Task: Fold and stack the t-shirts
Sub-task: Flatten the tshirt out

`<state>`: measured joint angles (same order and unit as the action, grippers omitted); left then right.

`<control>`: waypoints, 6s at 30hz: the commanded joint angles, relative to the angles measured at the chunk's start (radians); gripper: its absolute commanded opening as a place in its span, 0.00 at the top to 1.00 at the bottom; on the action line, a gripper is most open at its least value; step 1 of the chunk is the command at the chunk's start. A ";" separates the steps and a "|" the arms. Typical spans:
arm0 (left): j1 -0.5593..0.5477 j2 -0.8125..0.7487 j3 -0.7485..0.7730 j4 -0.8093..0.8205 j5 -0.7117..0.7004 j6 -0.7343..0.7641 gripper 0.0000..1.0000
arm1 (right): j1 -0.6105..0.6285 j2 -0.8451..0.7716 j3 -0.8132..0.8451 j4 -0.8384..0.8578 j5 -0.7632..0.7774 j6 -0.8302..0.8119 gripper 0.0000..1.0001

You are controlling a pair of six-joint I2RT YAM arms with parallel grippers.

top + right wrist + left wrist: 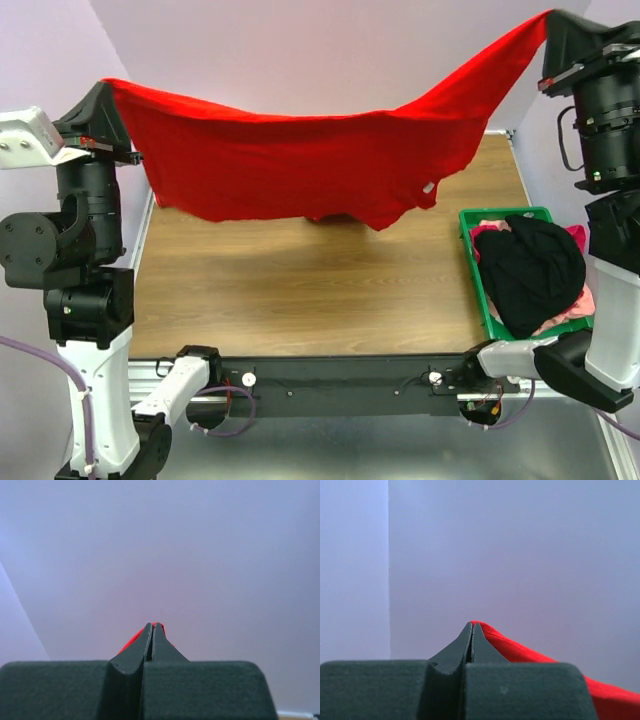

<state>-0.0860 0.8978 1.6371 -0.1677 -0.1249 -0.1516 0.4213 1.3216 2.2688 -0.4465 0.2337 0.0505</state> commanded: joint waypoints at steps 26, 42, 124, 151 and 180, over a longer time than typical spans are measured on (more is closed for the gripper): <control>0.006 0.245 -0.065 0.163 0.153 -0.101 1.00 | -0.012 0.325 0.103 0.301 0.020 -0.261 0.99; 0.005 -0.217 -0.142 0.218 -0.051 -0.025 1.00 | -0.013 0.090 0.166 0.350 -0.135 -0.302 1.00; -0.072 0.662 -0.758 0.274 0.134 -0.200 0.27 | -0.259 0.870 -0.734 0.148 -0.214 0.259 0.00; -0.118 0.812 -0.760 0.263 0.166 -0.247 0.28 | -0.219 0.627 -0.861 0.054 -0.312 0.209 0.01; -0.069 1.093 -0.298 -0.029 0.219 -0.186 0.28 | -0.231 0.964 -0.620 0.028 -0.358 0.327 0.02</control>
<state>-0.1589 1.9759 1.2907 -0.1425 0.0952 -0.3614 0.1963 2.1807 1.6318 -0.3550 -0.0853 0.3668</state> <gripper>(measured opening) 0.717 0.986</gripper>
